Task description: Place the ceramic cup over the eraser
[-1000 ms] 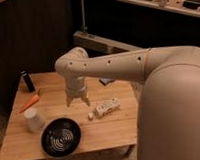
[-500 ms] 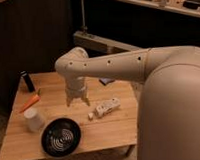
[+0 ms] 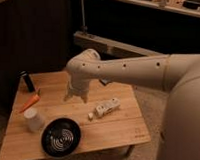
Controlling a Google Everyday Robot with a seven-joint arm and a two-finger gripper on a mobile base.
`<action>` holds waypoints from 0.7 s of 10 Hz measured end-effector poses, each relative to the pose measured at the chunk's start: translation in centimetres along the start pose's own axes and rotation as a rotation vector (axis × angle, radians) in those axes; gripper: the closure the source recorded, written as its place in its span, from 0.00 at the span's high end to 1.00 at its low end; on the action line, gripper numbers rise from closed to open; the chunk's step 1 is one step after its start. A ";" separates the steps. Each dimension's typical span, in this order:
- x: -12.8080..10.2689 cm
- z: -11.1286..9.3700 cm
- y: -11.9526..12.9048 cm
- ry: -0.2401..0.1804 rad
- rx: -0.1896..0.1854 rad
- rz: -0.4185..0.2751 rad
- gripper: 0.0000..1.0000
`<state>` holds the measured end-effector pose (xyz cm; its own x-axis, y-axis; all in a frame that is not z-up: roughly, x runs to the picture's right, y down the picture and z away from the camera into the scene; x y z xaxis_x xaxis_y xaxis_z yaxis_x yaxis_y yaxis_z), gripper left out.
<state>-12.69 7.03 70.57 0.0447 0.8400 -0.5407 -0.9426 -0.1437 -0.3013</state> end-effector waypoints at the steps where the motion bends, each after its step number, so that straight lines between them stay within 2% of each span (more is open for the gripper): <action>1: -0.2 0.0 1.2 -0.010 -0.034 -0.022 0.65; 2: -0.4 0.2 2.4 -0.010 -0.043 -0.048 0.65; 3: -0.7 0.8 4.9 0.005 -0.041 -0.106 0.65; 5: -1.0 1.3 8.2 0.017 -0.028 -0.188 0.65; 7: 0.3 1.6 11.6 0.041 -0.024 -0.277 0.65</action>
<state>-24.14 6.48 68.16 0.3135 0.8270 -0.4668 -0.8845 0.0755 -0.4603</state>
